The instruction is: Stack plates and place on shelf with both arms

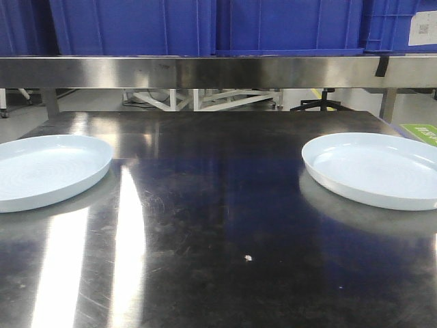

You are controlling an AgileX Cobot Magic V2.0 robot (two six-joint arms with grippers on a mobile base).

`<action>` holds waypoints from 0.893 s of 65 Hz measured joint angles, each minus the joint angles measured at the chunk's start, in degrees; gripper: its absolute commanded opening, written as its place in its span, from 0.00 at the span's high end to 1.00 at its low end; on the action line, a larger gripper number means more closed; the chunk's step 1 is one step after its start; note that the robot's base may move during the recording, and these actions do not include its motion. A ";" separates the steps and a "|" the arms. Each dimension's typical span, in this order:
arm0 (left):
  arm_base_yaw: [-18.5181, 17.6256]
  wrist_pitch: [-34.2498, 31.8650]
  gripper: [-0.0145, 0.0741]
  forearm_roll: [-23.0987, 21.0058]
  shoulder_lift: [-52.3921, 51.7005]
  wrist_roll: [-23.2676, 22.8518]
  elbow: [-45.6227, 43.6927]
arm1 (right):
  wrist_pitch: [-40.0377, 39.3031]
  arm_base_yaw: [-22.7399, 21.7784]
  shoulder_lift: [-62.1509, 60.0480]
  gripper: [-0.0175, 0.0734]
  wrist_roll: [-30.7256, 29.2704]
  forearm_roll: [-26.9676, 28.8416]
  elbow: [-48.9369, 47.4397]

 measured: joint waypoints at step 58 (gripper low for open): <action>0.00 0.00 0.74 -0.35 0.00 0.00 0.00 | 1.99 0.22 45.43 0.70 0.33 2.30 -21.39</action>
